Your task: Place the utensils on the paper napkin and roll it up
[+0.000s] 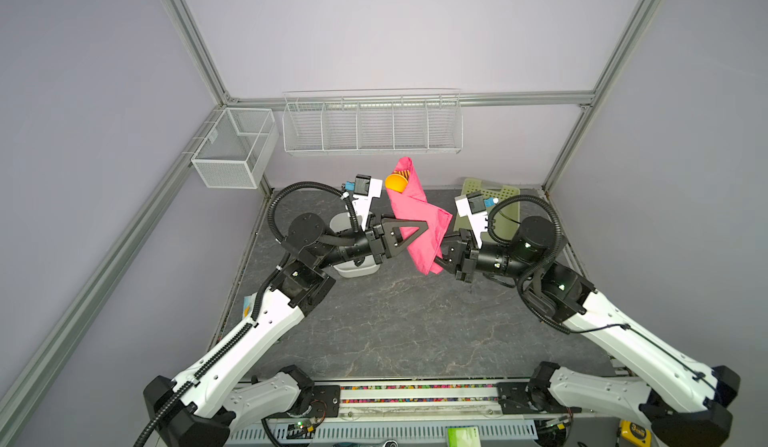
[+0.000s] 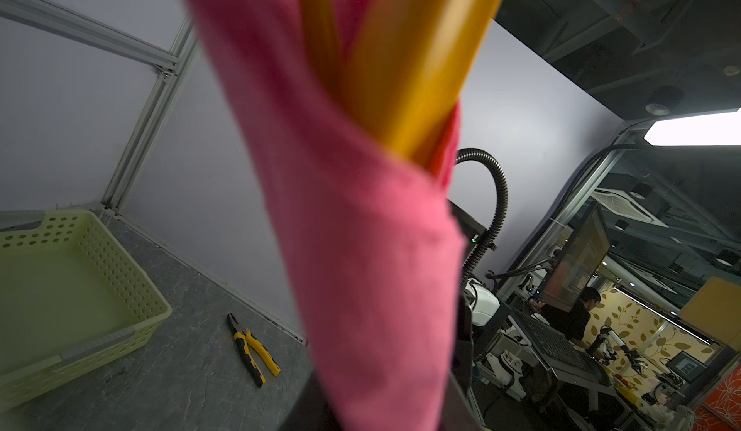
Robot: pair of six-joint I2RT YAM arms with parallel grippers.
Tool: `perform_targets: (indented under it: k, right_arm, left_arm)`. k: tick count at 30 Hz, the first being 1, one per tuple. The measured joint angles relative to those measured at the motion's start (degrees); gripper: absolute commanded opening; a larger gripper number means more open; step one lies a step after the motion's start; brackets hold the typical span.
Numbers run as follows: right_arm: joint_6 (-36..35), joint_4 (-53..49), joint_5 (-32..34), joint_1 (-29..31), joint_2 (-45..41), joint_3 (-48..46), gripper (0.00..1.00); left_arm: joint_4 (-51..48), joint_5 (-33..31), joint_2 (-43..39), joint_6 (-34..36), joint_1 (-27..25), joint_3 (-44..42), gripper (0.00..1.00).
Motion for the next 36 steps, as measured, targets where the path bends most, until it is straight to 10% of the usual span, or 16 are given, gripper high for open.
perform_targets:
  k: [16,36]
  right_arm:
    - [-0.7,-2.5,1.6,0.4,-1.2,0.2,0.33]
    - [-2.8,-7.8,9.4,0.4,-8.3,0.2,0.52]
  left_arm:
    - [-0.4,-2.6,1.0,0.9,-0.9,0.4,0.07]
    - [-1.0,-3.3,0.4,1.1,-0.9,0.4,0.05]
